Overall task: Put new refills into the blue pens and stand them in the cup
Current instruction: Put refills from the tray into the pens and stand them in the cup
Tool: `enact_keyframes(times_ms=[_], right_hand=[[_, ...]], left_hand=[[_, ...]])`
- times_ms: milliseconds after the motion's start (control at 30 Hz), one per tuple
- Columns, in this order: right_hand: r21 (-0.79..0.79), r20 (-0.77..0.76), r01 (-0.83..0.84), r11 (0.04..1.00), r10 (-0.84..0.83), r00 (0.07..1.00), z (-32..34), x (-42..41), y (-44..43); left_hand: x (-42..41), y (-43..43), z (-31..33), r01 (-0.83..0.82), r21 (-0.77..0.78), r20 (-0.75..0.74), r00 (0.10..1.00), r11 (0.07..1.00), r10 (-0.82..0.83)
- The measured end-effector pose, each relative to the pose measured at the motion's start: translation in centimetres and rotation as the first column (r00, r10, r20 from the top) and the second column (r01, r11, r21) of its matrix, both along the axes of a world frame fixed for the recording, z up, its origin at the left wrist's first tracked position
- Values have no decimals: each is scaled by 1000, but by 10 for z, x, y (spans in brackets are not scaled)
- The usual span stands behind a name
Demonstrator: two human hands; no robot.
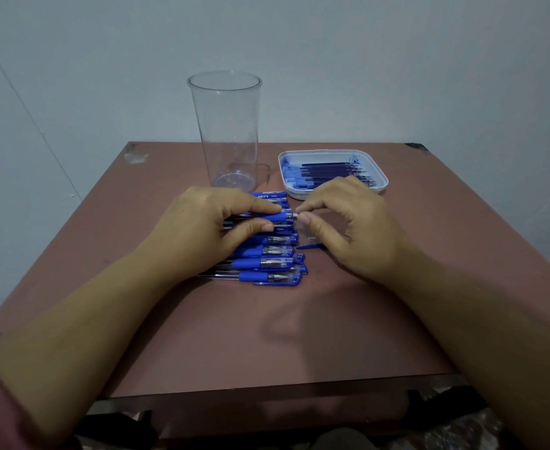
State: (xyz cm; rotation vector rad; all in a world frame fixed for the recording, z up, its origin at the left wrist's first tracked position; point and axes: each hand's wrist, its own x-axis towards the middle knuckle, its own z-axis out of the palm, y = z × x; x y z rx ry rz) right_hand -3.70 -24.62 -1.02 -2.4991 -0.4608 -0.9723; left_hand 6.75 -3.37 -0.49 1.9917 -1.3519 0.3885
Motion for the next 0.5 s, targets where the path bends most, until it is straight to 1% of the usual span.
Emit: enact_keyframes(times_ms=[167, 333, 500], right_hand=[[20, -62, 2, 1000, -1, 998, -4, -1, -4], [-19, -37, -36, 999, 36, 999, -9, 5, -10], [110, -51, -25, 994, 30, 998, -7, 4, -4]], left_hand=[[0, 0, 0, 3, -7, 13, 1000, 1000, -3], [0, -1, -1, 1, -7, 29, 1000, 1000, 0], [2, -2, -2, 8, 10, 49, 999, 1000, -9]])
